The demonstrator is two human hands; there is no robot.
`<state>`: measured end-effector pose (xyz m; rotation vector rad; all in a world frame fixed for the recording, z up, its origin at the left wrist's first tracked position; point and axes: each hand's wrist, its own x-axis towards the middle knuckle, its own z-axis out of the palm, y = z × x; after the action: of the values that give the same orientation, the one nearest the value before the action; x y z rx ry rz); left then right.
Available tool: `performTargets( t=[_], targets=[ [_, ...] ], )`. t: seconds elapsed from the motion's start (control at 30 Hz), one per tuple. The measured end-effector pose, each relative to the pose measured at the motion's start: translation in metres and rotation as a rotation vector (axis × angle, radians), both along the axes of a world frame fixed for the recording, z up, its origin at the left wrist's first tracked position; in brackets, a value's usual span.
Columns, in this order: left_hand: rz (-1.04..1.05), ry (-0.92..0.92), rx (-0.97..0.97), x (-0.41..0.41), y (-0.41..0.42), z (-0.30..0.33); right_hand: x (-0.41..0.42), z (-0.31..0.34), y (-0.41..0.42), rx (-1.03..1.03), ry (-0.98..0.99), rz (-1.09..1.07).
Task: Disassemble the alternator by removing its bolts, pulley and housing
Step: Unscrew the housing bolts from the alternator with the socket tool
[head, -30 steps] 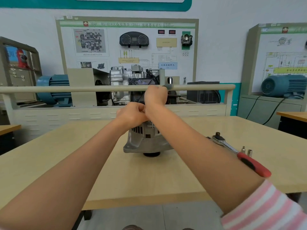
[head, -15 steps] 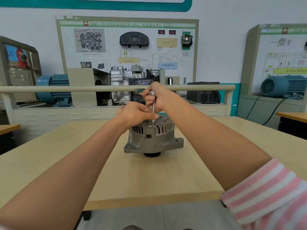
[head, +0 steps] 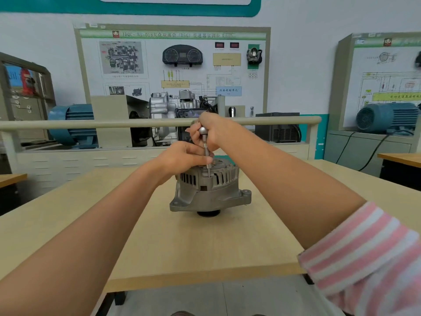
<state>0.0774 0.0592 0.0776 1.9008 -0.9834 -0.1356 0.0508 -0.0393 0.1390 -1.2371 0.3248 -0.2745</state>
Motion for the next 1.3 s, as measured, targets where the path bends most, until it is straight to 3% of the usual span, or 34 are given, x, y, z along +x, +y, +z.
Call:
performTargets(
  t=[0.1,0.23,0.3,0.4,0.53,0.67,0.83,1.0,1.17,1.3],
  targets=[
    [0.096,-0.035,-0.016,0.001,-0.005,-0.004,0.001,-0.003,-0.001,0.040,-0.043,-0.048],
    [0.306,-0.184,0.013,-0.002,-0.018,-0.010,0.012,-0.010,0.009,0.046,-0.141,-0.494],
    [0.308,-0.207,0.036,-0.002,-0.017,-0.009,0.014,-0.008,0.007,0.065,-0.137,-0.462],
    [0.141,-0.123,0.035,0.001,-0.009,-0.006,0.009,-0.004,0.003,0.108,-0.105,-0.308],
    [-0.011,-0.032,0.002,0.004,-0.001,0.000,0.008,-0.005,0.000,0.107,-0.105,-0.260],
    [0.140,-0.058,-0.063,0.002,-0.011,-0.005,0.008,-0.009,0.001,0.129,-0.157,-0.355],
    [0.355,-0.271,0.030,0.000,-0.020,-0.011,0.015,-0.012,0.001,0.091,-0.161,-0.490],
    [0.306,-0.388,0.081,0.004,-0.018,-0.018,0.007,-0.008,-0.004,0.104,-0.093,-0.183],
    [0.239,-0.380,0.081,0.009,-0.012,-0.017,-0.001,-0.005,-0.014,-0.006,0.017,0.348],
    [0.220,-0.326,0.049,0.008,-0.011,-0.017,0.001,-0.007,-0.014,0.066,0.004,0.458]
  ],
)
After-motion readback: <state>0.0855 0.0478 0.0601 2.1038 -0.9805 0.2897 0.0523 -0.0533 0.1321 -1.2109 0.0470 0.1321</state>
